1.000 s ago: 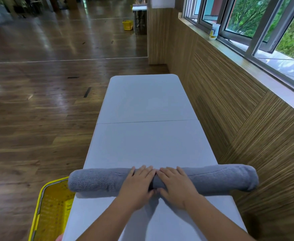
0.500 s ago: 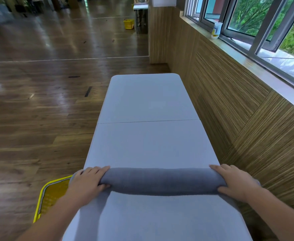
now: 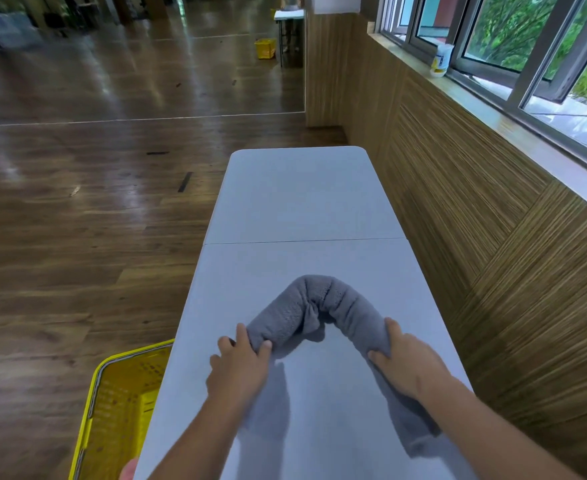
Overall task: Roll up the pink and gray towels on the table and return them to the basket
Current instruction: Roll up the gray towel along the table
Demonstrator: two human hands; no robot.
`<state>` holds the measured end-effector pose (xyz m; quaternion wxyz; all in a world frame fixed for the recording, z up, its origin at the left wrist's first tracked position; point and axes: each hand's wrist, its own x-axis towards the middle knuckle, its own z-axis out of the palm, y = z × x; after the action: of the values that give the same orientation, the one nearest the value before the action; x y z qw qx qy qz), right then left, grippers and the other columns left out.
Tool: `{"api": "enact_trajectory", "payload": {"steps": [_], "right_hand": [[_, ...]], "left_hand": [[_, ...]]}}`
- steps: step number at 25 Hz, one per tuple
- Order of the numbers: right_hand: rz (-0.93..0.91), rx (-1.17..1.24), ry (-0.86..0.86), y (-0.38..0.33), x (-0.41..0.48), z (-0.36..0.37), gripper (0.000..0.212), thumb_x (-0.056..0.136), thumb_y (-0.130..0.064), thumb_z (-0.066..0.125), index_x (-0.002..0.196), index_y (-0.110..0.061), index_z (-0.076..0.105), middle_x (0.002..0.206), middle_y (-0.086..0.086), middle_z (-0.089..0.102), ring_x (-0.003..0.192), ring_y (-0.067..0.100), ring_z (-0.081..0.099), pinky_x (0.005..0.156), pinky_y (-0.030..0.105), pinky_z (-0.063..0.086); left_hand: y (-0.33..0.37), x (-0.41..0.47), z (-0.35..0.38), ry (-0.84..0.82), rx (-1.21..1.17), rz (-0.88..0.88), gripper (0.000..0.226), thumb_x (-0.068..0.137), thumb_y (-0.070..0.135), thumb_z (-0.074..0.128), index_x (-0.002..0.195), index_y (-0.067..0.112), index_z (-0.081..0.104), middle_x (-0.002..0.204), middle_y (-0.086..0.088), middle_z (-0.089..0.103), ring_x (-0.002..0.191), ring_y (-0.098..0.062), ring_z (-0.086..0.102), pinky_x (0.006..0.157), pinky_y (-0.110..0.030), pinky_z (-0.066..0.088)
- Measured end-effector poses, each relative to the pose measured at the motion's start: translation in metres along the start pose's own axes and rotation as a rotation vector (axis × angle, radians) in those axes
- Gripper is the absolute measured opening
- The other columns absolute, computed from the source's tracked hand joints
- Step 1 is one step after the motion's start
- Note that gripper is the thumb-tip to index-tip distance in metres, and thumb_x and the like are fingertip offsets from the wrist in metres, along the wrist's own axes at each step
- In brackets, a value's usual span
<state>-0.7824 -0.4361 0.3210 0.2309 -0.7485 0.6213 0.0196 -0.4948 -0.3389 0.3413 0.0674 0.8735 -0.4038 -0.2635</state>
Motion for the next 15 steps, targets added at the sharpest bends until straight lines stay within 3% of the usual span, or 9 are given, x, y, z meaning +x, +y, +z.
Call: {"api": "enact_trajectory", "payload": {"steps": [2,4,7,9,10,12,13,14,15], "right_hand": [[-0.007,0.025,0.000,-0.016,-0.015,0.007,0.075,0.093,-0.059,0.042,0.151,-0.023,0.011,0.123,0.015,0.058,0.105,0.036,0.061,0.090,0.048,0.050],[-0.054,0.073,-0.076,-0.034,-0.031,0.006,0.094,0.087,-0.073,0.042,0.156,-0.025,0.000,0.140,0.013,0.046,0.121,0.036,0.052,0.098,0.047,0.045],[-0.181,0.037,-0.229,-0.053,-0.049,0.003,0.129,0.061,-0.088,0.053,0.155,-0.031,-0.015,0.155,0.004,0.025,0.136,0.029,0.031,0.106,0.046,0.036],[-0.278,-0.192,-0.188,-0.054,-0.051,0.005,0.133,0.056,-0.083,0.058,0.153,-0.032,-0.018,0.155,0.002,0.022,0.136,0.028,0.029,0.105,0.049,0.035],[-0.332,-0.303,-0.157,-0.053,-0.050,0.006,0.131,0.058,-0.078,0.060,0.152,-0.032,-0.019,0.153,0.003,0.026,0.134,0.028,0.030,0.105,0.050,0.034],[-0.431,-0.445,-0.123,-0.047,-0.042,0.007,0.126,0.065,-0.069,0.063,0.151,-0.031,-0.020,0.148,0.003,0.033,0.131,0.029,0.034,0.105,0.050,0.033],[-0.475,-0.486,-0.110,-0.045,-0.037,0.005,0.124,0.066,-0.066,0.065,0.152,-0.031,-0.018,0.146,0.003,0.035,0.130,0.029,0.036,0.104,0.050,0.034],[-0.511,-0.516,-0.088,-0.043,-0.032,0.001,0.122,0.066,-0.063,0.066,0.152,-0.031,-0.014,0.146,0.002,0.036,0.130,0.028,0.036,0.104,0.050,0.034],[-0.541,-0.537,-0.063,-0.040,-0.026,-0.003,0.119,0.067,-0.059,0.068,0.152,-0.031,-0.011,0.147,0.001,0.035,0.132,0.028,0.035,0.105,0.051,0.033]], "left_hand": [[0.019,-0.029,0.010,-0.088,-0.030,0.039,0.070,0.097,0.063,0.026,0.154,0.023,0.016,0.148,-0.016,0.028,0.128,-0.041,0.039,0.105,-0.048,0.037],[0.039,-0.056,0.015,-0.276,-0.163,0.047,0.075,0.095,0.068,0.023,0.149,0.017,0.034,0.146,-0.019,0.038,0.127,-0.040,0.046,0.107,-0.048,0.040],[0.059,-0.082,0.010,-0.659,-0.583,-0.042,0.081,0.088,0.080,0.024,0.122,0.019,0.063,0.113,-0.013,0.068,0.095,-0.029,0.068,0.075,-0.043,0.061],[0.058,-0.081,0.005,-0.758,-0.511,0.083,0.070,0.093,0.073,0.028,0.117,0.019,0.065,0.102,-0.007,0.071,0.087,-0.021,0.070,0.070,-0.038,0.060],[0.057,-0.082,0.001,-0.734,-0.406,0.200,0.061,0.094,0.067,0.035,0.108,0.018,0.068,0.095,-0.002,0.072,0.084,-0.018,0.068,0.073,-0.037,0.058],[0.050,-0.071,-0.001,-0.483,-0.155,0.536,0.043,0.086,0.059,0.052,0.085,0.019,0.067,0.079,0.005,0.065,0.077,-0.017,0.061,0.072,-0.036,0.051],[0.045,-0.063,-0.001,-0.326,0.022,0.683,0.040,0.078,0.062,0.057,0.091,0.024,0.065,0.089,0.006,0.063,0.090,-0.018,0.058,0.077,-0.037,0.048],[0.040,-0.053,0.000,-0.198,0.234,0.779,0.061,0.070,0.069,0.059,0.115,0.027,0.060,0.115,0.005,0.059,0.114,-0.019,0.050,0.093,-0.039,0.046],[0.035,-0.044,0.002,-0.119,0.429,0.820,0.095,0.064,0.075,0.061,0.141,0.024,0.041,0.144,0.002,0.043,0.137,-0.022,0.032,0.112,-0.041,0.032]]}}
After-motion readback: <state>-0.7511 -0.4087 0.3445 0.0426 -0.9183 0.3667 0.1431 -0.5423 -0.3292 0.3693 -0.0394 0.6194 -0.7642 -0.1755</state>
